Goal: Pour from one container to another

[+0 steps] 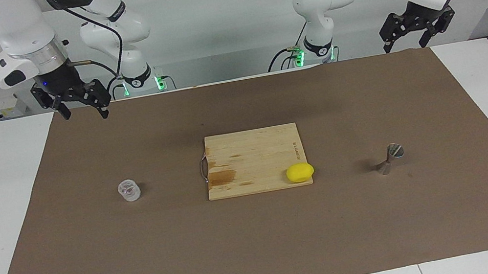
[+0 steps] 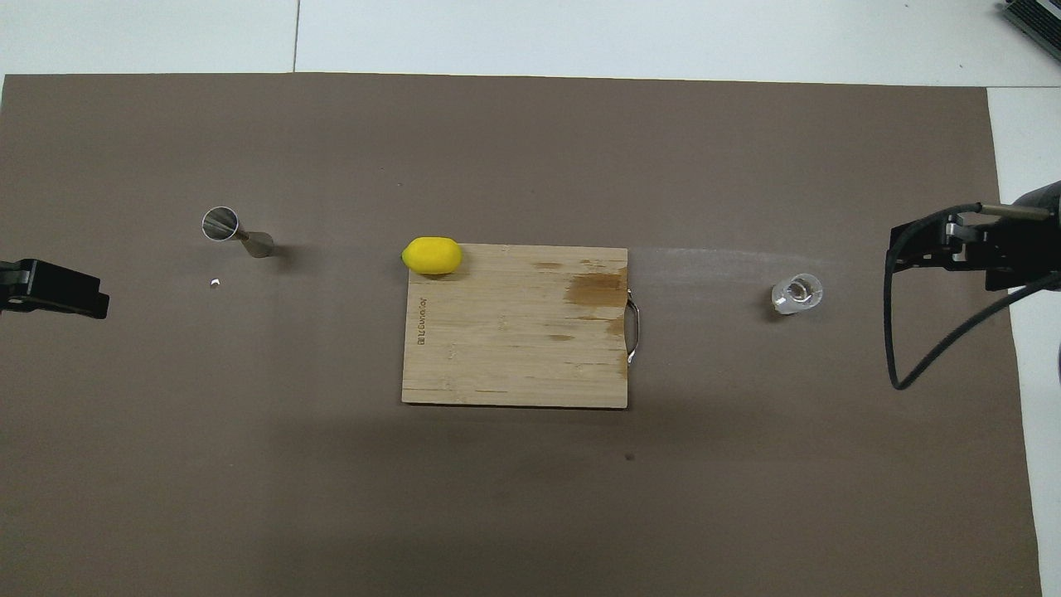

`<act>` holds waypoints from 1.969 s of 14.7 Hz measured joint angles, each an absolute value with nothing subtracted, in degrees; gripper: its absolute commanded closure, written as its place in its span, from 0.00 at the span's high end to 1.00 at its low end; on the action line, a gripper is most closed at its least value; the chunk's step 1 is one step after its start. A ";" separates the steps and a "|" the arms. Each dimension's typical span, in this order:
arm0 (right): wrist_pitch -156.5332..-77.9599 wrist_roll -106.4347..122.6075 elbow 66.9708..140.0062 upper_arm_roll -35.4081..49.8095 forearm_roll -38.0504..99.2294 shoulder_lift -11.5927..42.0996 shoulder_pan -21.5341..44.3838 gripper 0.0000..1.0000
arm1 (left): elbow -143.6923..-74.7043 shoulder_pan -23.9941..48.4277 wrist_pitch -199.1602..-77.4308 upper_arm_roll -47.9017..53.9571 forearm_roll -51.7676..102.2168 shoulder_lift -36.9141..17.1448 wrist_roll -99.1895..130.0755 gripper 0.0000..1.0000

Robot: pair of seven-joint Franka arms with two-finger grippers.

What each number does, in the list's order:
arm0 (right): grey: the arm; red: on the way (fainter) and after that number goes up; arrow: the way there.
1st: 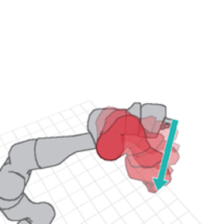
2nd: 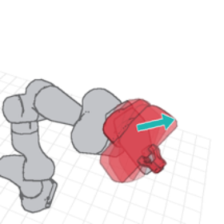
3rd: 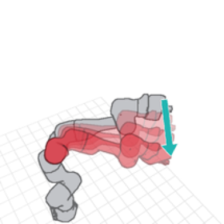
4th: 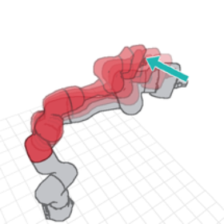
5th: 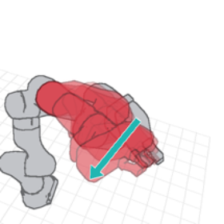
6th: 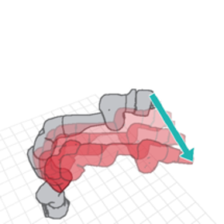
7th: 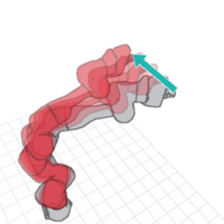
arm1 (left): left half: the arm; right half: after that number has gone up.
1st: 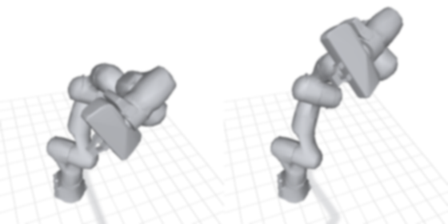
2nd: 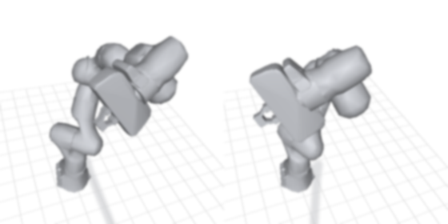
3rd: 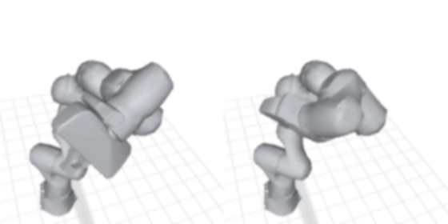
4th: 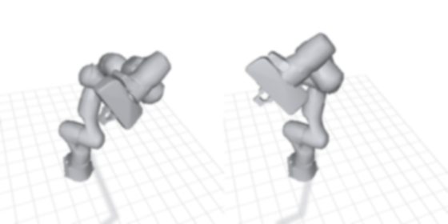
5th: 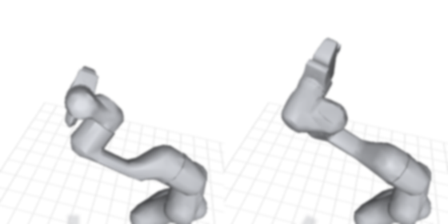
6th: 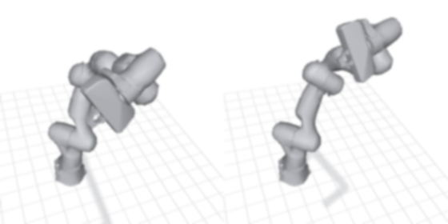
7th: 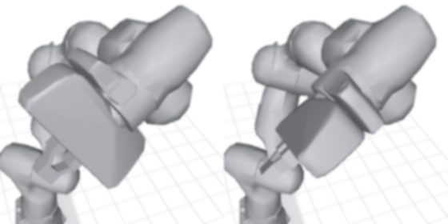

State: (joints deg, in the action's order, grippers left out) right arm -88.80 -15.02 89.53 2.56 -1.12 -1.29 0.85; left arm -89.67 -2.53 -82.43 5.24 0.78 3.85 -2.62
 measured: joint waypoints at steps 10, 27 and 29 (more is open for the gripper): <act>-88.80 -15.02 89.53 2.56 -1.12 -1.29 0.85 1.00 | -89.67 -2.49 -82.83 5.31 0.80 3.84 -2.62 1.00; -88.80 -15.02 89.53 2.56 -1.12 -1.29 0.85 1.00 | -91.29 -2.47 -84.85 5.32 5.79 3.73 9.97 1.00; -88.80 -15.02 89.53 2.56 -1.12 -1.29 0.85 1.00 | -92.27 -2.91 -86.42 4.87 10.35 3.49 16.53 1.00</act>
